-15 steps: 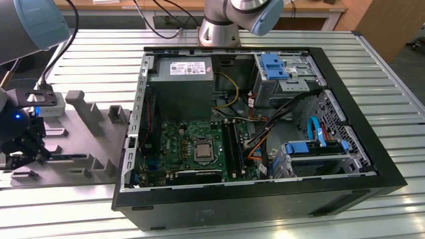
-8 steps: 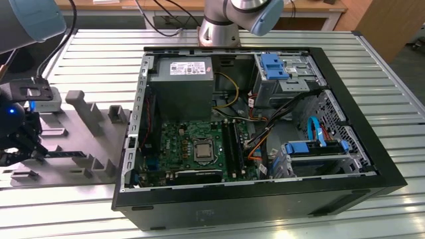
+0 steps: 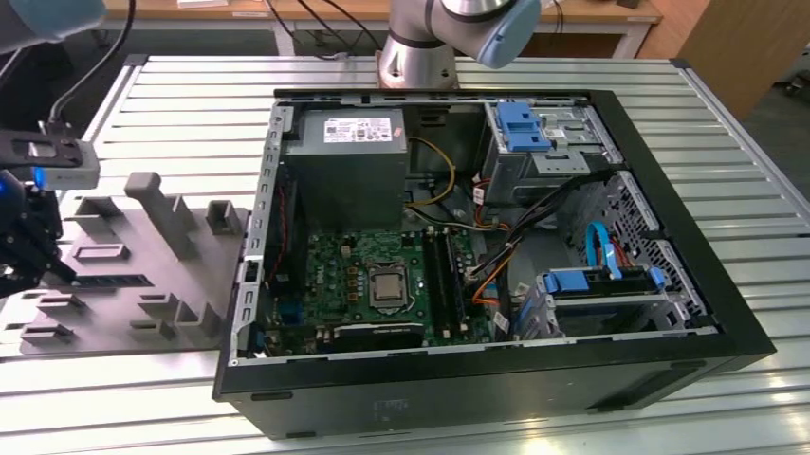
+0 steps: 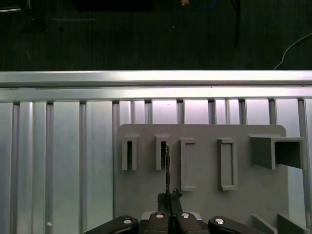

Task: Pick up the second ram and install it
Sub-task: 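Pick up the second ram and move it above second insertion slot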

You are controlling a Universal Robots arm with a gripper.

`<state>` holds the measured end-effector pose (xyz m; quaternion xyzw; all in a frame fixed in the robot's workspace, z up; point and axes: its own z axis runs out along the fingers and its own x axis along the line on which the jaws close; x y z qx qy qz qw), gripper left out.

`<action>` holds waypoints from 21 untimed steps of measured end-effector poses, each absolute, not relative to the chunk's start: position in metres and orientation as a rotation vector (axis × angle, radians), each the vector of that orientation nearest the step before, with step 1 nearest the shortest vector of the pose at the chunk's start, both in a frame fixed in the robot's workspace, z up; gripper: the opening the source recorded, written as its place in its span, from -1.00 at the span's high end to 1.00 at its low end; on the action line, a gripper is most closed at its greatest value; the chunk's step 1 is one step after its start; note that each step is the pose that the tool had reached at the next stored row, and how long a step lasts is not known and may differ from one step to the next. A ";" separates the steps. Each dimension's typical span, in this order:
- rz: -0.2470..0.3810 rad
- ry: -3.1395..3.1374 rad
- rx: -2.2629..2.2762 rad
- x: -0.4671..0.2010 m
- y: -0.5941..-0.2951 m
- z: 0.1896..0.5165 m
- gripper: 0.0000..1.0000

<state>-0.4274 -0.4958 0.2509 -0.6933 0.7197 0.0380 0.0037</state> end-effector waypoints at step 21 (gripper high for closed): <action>0.119 2.255 -2.173 -0.427 -0.496 0.345 0.76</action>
